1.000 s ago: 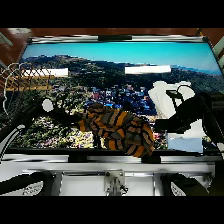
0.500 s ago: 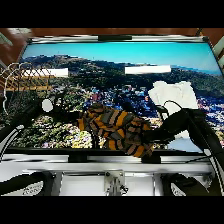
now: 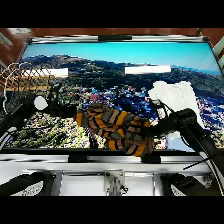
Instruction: Fold the shirts.
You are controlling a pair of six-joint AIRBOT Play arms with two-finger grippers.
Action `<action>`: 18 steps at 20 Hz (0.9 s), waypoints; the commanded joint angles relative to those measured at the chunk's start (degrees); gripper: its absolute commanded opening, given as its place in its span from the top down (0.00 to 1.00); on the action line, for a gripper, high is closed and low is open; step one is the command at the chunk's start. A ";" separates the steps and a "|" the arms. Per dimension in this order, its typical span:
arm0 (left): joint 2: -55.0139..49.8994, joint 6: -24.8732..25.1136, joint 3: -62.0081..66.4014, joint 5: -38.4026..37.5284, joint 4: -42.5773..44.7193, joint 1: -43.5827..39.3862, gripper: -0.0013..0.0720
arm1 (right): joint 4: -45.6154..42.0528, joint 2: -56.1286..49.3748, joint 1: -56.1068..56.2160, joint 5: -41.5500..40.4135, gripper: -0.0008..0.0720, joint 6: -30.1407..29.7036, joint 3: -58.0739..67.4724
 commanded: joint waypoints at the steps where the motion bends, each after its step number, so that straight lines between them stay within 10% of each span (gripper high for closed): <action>1: 2.54 2.62 8.96 -0.50 3.28 0.00 0.93 | -4.07 2.01 0.46 2.45 0.92 -7.19 9.40; 10: 6.99 4.13 72.67 2.73 17.42 1.75 0.93 | -13.00 3.98 0.46 26.75 0.92 -14.08 64.02; 13: 13.75 4.11 69.79 9.44 17.44 5.51 0.93 | -6.86 3.93 0.46 29.38 0.92 -14.03 68.87; 18: 21.55 4.15 56.35 -3.43 17.86 15.10 0.93 | 0.26 4.04 0.46 22.77 0.92 -13.99 68.91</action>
